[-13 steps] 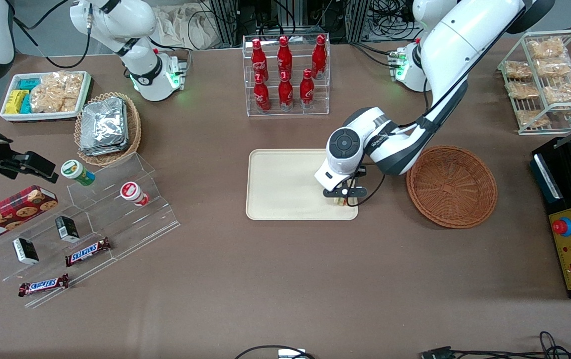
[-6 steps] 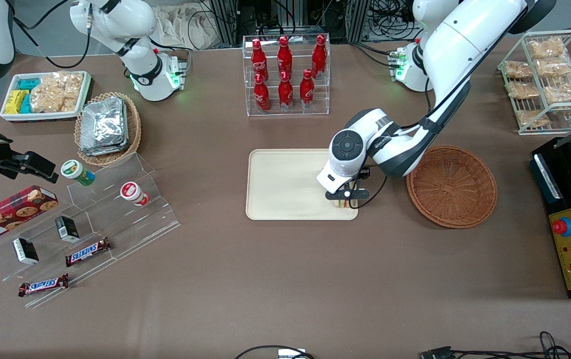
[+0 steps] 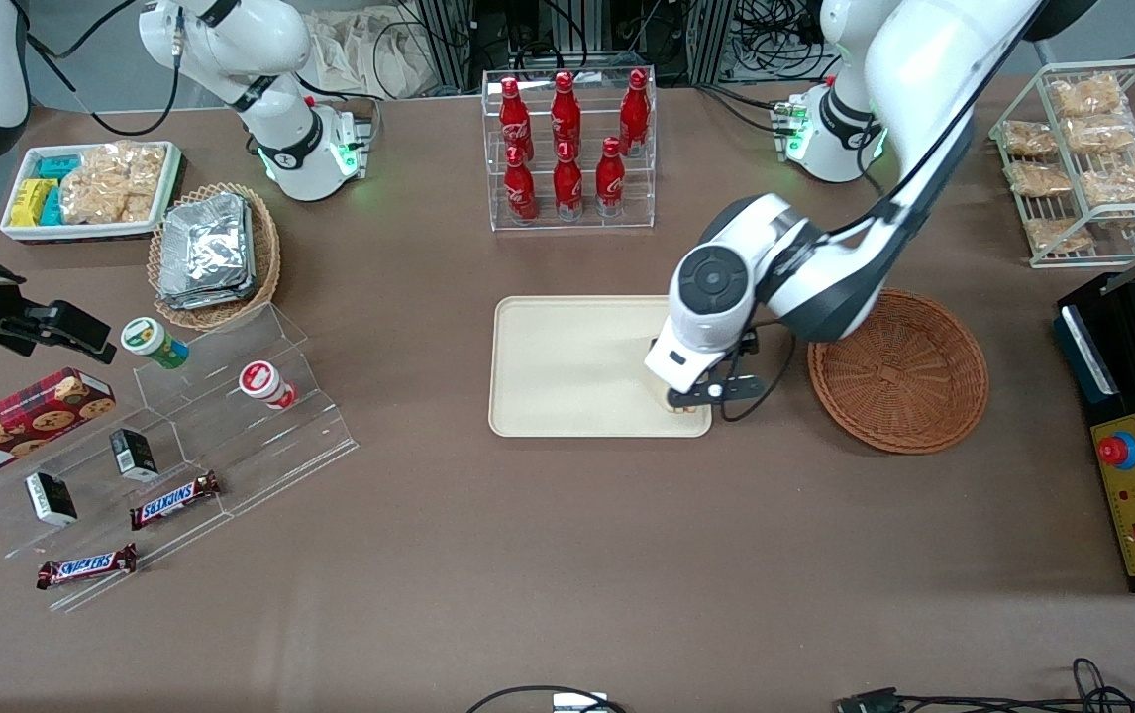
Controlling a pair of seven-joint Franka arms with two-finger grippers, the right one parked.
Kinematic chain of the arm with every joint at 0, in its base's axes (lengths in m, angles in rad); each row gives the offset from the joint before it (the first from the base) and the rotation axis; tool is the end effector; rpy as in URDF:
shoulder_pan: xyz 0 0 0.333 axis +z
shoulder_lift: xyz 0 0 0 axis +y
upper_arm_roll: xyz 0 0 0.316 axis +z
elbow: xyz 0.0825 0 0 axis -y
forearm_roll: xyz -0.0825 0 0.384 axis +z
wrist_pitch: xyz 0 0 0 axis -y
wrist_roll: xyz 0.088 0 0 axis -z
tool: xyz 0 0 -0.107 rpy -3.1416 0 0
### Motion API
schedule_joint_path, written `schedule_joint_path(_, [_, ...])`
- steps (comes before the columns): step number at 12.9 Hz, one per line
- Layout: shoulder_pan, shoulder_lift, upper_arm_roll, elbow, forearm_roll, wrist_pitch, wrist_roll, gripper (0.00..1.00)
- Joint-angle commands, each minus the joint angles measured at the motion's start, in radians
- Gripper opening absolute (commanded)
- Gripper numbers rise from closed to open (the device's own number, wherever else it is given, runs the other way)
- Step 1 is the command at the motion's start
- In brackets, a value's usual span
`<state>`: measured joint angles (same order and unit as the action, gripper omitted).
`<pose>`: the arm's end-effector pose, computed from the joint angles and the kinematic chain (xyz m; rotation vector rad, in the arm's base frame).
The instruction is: Place sandwich from basket to tray
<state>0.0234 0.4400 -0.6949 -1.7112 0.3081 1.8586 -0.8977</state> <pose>0.5316 -0.3394 0.3680 -2.9982 -0.1985 0.1846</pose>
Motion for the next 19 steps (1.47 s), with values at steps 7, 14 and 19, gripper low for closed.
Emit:
schedule_joint_path(7, [0.049, -0.381, 0.312, 0.087, -0.238, -0.332, 0.466, 1.0])
schedule_joint_path(14, [0.006, -0.438, 0.613, 0.094, -0.286, -0.337, 0.761, 1.0])
schedule_joint_path(19, [0.006, -0.434, 0.627, 0.113, -0.296, -0.345, 0.758, 1.0])
